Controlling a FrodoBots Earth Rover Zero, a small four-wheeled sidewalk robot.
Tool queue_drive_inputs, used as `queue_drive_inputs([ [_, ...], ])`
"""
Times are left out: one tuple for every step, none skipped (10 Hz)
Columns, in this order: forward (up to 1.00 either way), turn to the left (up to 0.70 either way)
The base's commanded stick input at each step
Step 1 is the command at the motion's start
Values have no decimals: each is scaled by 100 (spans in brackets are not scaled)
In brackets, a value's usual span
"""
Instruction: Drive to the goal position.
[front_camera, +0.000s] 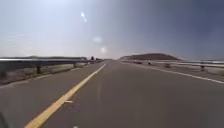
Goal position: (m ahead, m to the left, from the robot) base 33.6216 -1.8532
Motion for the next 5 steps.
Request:
queue_drive_inputs([
  [100, 0],
  [100, 0],
  [100, 0],
  [100, 0],
  [100, 0],
])
